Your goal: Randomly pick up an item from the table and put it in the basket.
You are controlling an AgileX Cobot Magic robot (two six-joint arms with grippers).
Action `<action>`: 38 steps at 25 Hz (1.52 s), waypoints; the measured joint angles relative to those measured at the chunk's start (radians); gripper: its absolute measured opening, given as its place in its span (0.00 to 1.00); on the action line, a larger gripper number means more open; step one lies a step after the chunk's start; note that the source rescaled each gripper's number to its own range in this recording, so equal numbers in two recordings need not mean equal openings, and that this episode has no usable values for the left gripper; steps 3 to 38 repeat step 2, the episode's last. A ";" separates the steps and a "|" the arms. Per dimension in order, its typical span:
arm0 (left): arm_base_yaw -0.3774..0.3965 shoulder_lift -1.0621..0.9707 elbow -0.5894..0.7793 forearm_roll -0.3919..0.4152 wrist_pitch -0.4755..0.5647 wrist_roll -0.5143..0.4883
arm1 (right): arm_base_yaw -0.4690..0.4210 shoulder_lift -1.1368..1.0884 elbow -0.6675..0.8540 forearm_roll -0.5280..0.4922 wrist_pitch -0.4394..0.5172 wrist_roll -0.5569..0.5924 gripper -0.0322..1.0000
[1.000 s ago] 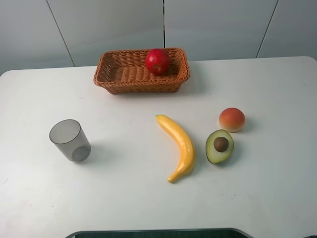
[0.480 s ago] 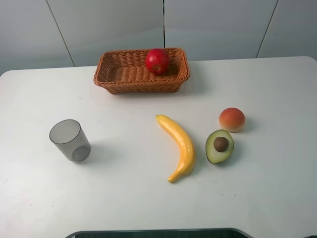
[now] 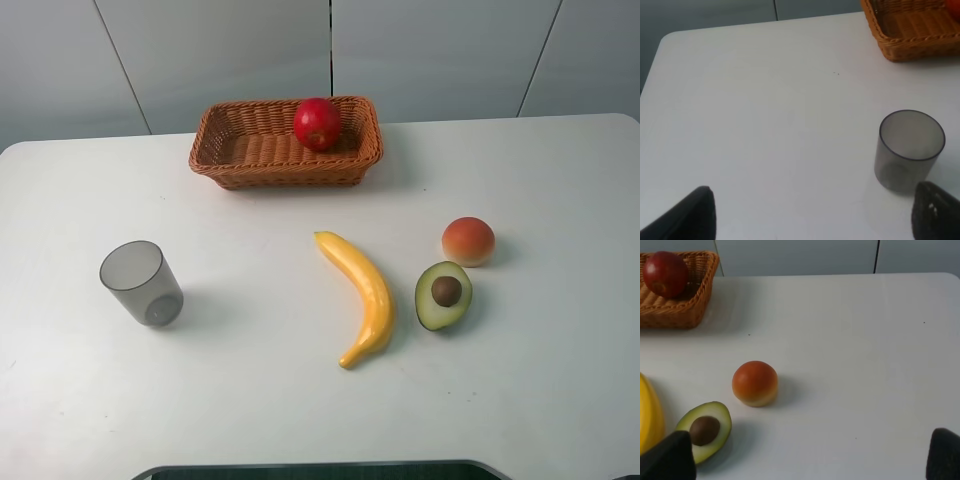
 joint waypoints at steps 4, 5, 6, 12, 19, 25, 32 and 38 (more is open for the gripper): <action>0.000 0.000 0.000 0.000 0.000 0.000 | 0.000 0.000 0.000 0.000 0.000 0.000 1.00; 0.000 0.000 0.000 0.000 0.000 0.000 | 0.000 0.000 0.000 0.000 0.000 0.000 1.00; 0.000 0.000 0.000 0.000 0.000 0.000 | 0.000 0.000 0.000 0.000 0.000 0.000 1.00; 0.000 0.000 0.000 0.000 0.000 0.000 | 0.000 0.000 0.000 0.000 0.000 0.000 1.00; 0.000 0.000 0.000 0.000 0.000 0.000 | 0.000 0.000 0.000 0.000 0.000 0.000 1.00; 0.000 0.000 0.000 0.000 0.000 0.000 | 0.000 0.000 0.000 0.000 0.000 0.000 1.00; 0.000 0.000 0.000 0.000 0.000 0.000 | 0.000 0.000 0.000 0.000 0.000 0.000 1.00; 0.000 0.000 0.000 0.000 0.000 0.000 | 0.000 0.000 0.000 0.000 0.000 0.000 1.00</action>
